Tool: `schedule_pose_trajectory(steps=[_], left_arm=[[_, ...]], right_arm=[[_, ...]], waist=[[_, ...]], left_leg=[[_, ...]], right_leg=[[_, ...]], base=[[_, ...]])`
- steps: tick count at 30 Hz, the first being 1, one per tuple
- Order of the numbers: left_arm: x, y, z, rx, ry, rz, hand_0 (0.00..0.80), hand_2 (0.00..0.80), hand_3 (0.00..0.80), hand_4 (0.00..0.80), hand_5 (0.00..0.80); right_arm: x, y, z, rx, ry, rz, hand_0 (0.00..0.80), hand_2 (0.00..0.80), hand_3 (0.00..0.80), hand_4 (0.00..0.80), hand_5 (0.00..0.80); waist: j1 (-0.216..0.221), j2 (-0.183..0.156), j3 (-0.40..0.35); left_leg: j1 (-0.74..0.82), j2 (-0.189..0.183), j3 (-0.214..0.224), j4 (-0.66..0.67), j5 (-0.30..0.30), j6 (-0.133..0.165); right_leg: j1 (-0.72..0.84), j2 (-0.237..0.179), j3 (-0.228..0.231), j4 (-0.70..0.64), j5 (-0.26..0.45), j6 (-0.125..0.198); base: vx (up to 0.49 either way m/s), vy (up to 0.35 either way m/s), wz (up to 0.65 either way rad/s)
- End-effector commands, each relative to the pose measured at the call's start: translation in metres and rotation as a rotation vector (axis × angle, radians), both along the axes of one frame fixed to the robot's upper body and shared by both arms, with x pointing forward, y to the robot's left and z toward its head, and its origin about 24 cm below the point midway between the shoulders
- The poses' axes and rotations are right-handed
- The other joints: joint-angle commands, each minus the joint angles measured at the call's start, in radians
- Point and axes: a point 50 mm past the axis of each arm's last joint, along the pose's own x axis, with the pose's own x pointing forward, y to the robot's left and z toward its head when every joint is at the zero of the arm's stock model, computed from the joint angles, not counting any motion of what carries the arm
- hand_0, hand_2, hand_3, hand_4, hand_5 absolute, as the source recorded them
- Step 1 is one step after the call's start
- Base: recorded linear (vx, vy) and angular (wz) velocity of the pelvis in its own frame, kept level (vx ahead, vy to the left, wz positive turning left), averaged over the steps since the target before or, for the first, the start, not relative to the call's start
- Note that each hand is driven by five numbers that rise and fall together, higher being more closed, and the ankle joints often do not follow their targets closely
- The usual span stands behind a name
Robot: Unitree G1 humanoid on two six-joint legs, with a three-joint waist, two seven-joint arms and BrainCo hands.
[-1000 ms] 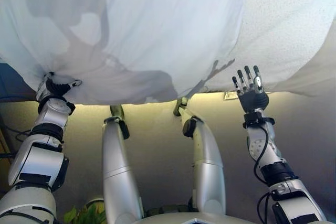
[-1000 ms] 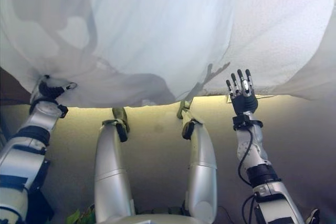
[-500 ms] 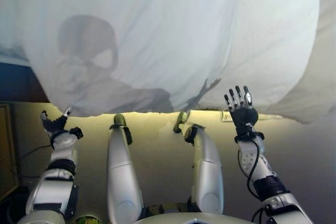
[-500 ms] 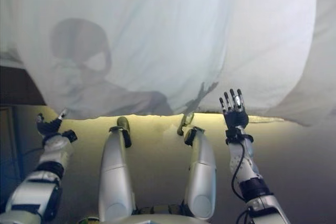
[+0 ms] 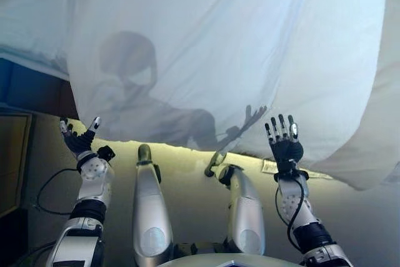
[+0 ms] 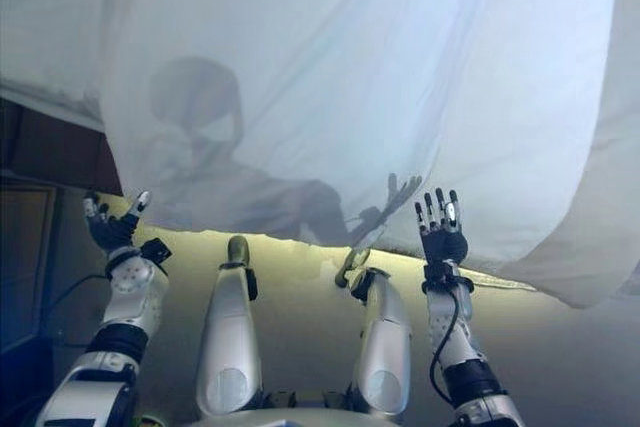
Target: Make the bed neatly
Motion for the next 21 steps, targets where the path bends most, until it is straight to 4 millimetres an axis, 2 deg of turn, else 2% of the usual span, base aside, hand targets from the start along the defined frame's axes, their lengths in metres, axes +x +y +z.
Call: schedule_pose_trajectory(steps=[1, 6, 10, 13, 16, 17, 18, 21], left_arm=[[-0.002, 0.004, 0.016, 0.067, -0.089, -0.088, 0.0, 0.0, 0.0, 0.0, 0.0], [-0.014, 0.004, 0.008, 0.023, -0.088, -0.169, 0.0, 0.0, 0.0, 0.0, 0.0], [-0.023, -0.001, 0.0, -0.008, -0.057, -0.257, 0.0, 0.0, 0.0, 0.0, 0.0], [-0.029, -0.005, -0.01, -0.066, -0.018, -0.302, 0.0, 0.0, 0.0, 0.0, 0.0], [-0.034, -0.008, -0.02, -0.103, 0.025, -0.334, 0.0, 0.0, 0.0, 0.0, 0.0], [-0.037, -0.009, -0.023, -0.104, 0.043, -0.348, 0.0, 0.0, 0.0, 0.0, 0.0], [-0.038, -0.011, -0.026, -0.113, 0.055, -0.362, 0.0, 0.0, 0.0, 0.0, 0.0], [-0.039, -0.018, -0.032, -0.227, 0.046, -0.427, 0.0, 0.0, 0.0, 0.0, 0.0]], right_arm=[[-0.01, -0.016, 0.0, -0.049, -0.03, -0.056, 0.0, 0.0, 0.0, 0.0, 0.0], [-0.021, -0.019, -0.014, -0.065, 0.035, -0.05, 0.0, 0.0, 0.0, 0.0, 0.0], [-0.032, -0.021, -0.026, -0.091, 0.092, -0.044, 0.0, 0.0, 0.0, 0.0, 0.0], [-0.039, -0.02, -0.036, -0.102, 0.151, -0.04, 0.0, 0.0, 0.0, 0.0, 0.0], [-0.042, -0.015, -0.044, -0.09, 0.193, -0.023, 0.0, 0.0, 0.0, 0.0, 0.0], [-0.043, -0.013, -0.046, -0.091, 0.208, -0.016, 0.0, 0.0, 0.0, 0.0, 0.0], [-0.044, -0.012, -0.048, -0.093, 0.222, -0.009, 0.0, 0.0, 0.0, 0.0, 0.0], [-0.046, -0.008, -0.051, -0.117, 0.244, 0.0, 0.0, 0.0, 0.0, 0.0, 0.0]], waist=[[0.047, -0.011, -0.062], [0.048, 0.0, -0.109], [0.049, 0.01, -0.152], [0.047, 0.019, -0.191], [0.051, 0.025, -0.229], [0.053, 0.029, -0.243], [0.051, 0.025, -0.256], [0.052, 0.034, -0.292]], left_leg=[[0.002, -0.028, 0.041, 0.005, 0.005, 0.092], [0.117, -0.047, 0.062, -0.059, 0.011, 0.093], [0.209, -0.061, 0.097, -0.118, 0.023, 0.097], [0.278, -0.074, 0.119, -0.162, 0.031, 0.102], [0.339, -0.089, 0.122, -0.209, 0.041, 0.106], [0.364, -0.092, 0.124, -0.235, 0.05, 0.105], [0.38, -0.104, 0.141, -0.27, 0.087, 0.113], [0.421, -0.116, 0.147, -0.305, 0.097, 0.116]], right_leg=[[0.099, -0.075, 0.034, -0.267, 0.322, 0.176], [0.201, -0.062, 0.027, -0.334, 0.341, 0.182], [0.289, -0.053, 0.007, -0.387, 0.359, 0.188], [0.349, -0.05, -0.002, -0.41, 0.37, 0.194], [0.399, -0.04, 0.002, -0.433, 0.376, 0.196], [0.418, -0.034, 0.004, -0.444, 0.372, 0.196], [0.437, -0.033, -0.007, -0.469, 0.383, 0.179], [0.471, -0.023, 0.002, -0.48, 0.383, 0.177]], base=[[0.159, -0.112, 0.08], [0.16, -0.106, 0.04], [0.144, -0.099, 0.11], [0.15, -0.072, 0.16], [0.107, -0.041, 0.22], [0.024, -0.023, 0.07], [0.0, 0.0, 0.0], [0.027, 0.001, 0.03]])
